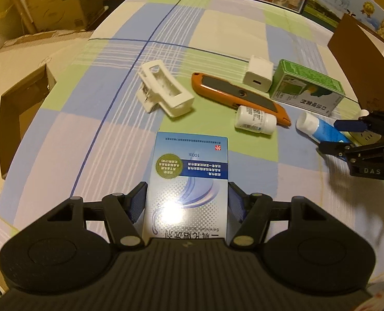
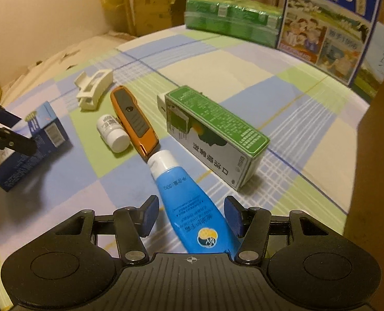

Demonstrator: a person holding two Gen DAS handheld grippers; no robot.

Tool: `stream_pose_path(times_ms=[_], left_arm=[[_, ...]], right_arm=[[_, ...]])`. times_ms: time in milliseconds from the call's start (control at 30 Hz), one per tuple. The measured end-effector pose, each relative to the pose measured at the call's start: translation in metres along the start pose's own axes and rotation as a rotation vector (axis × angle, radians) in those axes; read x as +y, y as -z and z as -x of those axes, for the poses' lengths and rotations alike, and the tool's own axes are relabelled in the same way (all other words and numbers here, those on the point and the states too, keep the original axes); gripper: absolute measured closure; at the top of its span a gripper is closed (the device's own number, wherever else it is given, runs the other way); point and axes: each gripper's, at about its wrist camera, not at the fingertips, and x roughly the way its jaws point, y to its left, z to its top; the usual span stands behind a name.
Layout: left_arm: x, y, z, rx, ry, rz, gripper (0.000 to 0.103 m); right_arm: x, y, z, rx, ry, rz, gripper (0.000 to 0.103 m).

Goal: Organize rigid objects
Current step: 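Grasp the blue-and-white medicine box with the left tool while the right tool grasps the blue toothpaste tube, then carry the medicine box in the left tool and the tube in the right tool over the brown box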

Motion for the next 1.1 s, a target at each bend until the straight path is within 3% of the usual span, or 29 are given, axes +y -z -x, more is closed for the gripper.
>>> stream_pose_path(times_ms=[133, 300, 667, 1100], left_arm=[[-0.001, 0.001, -0.001, 0.006, 0.003, 0.009, 0.041], [-0.006, 0.001, -0.003, 0.008, 0.004, 0.006, 0.041], [-0.016, -0.003, -0.008, -0.004, -0.027, -0.024, 0.041], [-0.021, -0.001, -0.006, -0.015, -0.027, -0.046, 0.041]], right_arm=[[-0.006, -0.001, -0.008, 0.024, -0.025, -0.031, 0.051], [0.008, 0.001, -0.001, 0.048, -0.065, -0.057, 0.063], [0.034, -0.002, -0.007, 0.037, 0.060, -0.114, 0.063], [0.039, -0.005, -0.006, 0.054, 0.084, -0.127, 0.066]])
